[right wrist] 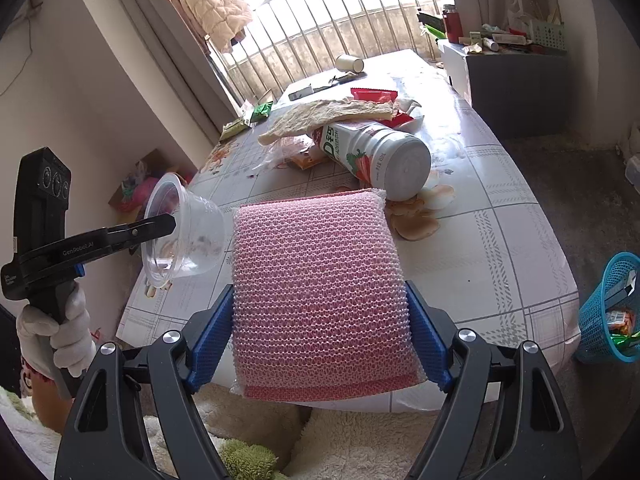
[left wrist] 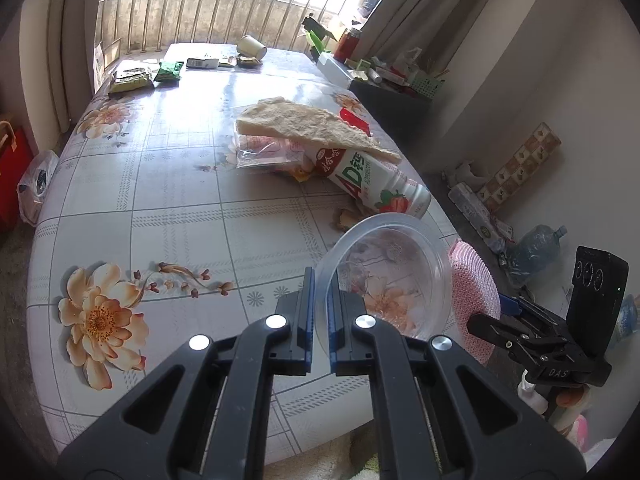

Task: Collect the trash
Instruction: 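Lift the container and pink sponge off the table with both grippers, then carry both items over the blue wastebasket and open both grippers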

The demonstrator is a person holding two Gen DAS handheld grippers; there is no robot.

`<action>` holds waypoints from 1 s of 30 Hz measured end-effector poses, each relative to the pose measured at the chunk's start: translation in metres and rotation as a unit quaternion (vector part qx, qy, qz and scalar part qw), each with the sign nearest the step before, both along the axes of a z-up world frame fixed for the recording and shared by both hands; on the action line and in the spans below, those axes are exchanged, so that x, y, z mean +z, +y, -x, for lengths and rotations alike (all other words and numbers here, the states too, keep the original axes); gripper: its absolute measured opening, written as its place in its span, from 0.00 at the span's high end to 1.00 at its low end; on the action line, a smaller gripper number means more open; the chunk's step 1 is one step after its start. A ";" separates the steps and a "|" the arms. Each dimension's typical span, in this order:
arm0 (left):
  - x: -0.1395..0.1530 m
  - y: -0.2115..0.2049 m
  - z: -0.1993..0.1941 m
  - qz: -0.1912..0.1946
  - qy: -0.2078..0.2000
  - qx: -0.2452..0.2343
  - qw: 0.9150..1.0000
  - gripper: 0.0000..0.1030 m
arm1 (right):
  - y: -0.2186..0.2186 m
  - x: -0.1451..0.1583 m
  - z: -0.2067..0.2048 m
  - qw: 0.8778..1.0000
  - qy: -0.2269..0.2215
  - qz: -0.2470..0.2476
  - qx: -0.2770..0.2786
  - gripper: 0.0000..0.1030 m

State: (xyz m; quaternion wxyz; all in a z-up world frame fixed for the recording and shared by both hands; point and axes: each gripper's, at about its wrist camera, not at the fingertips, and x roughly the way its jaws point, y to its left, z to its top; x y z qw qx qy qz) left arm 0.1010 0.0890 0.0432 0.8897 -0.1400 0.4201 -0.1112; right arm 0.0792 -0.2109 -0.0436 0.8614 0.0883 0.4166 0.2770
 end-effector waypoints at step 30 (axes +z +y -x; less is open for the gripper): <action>-0.153 -0.528 -0.202 -0.081 0.245 -0.319 0.912 0.96 | -0.424 -0.131 -0.006 0.855 0.112 -0.184 -0.472 0.24</action>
